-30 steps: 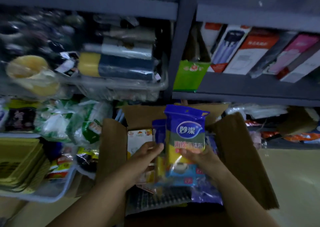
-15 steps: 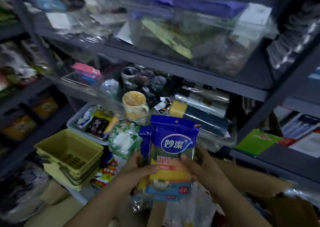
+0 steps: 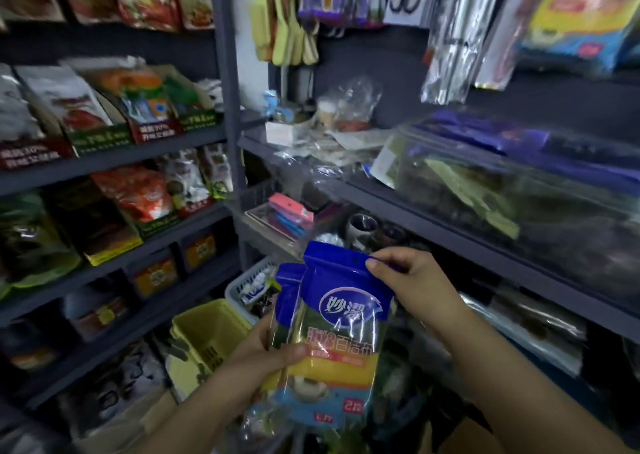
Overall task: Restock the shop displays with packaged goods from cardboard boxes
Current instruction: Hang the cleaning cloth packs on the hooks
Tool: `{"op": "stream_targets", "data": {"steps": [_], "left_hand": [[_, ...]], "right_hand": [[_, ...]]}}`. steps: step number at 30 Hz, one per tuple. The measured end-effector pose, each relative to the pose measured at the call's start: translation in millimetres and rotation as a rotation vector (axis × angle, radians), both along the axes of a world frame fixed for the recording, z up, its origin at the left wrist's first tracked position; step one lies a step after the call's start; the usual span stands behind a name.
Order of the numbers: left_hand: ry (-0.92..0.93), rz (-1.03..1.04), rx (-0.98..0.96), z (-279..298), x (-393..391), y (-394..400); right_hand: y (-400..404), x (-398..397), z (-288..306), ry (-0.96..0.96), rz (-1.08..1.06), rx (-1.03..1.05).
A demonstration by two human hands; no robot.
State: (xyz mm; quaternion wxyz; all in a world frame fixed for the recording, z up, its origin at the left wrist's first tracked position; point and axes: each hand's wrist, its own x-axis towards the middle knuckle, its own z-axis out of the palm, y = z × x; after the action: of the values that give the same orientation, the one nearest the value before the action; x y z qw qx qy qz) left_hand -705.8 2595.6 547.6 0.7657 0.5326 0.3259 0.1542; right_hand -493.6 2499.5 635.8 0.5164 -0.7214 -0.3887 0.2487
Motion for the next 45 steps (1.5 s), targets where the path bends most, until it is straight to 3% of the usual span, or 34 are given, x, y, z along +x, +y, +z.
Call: {"op": "stream_targets", "data": {"steps": [7, 20, 26, 45], "left_hand": [[-0.091, 0.110, -0.036, 33, 1, 54], [-0.135, 0.125, 0.176, 105, 17, 119], [-0.160, 0.098, 0.257, 139, 28, 123], [-0.172, 0.164, 0.399, 222, 43, 75]], "right_hand": [[54, 1, 41, -0.026, -0.002, 0.037], [100, 13, 132, -0.145, 0.005, 0.079], [87, 21, 170, -0.415, -0.060, 0.027], [-23, 116, 291, -0.634, -0.449, 0.044]]}}
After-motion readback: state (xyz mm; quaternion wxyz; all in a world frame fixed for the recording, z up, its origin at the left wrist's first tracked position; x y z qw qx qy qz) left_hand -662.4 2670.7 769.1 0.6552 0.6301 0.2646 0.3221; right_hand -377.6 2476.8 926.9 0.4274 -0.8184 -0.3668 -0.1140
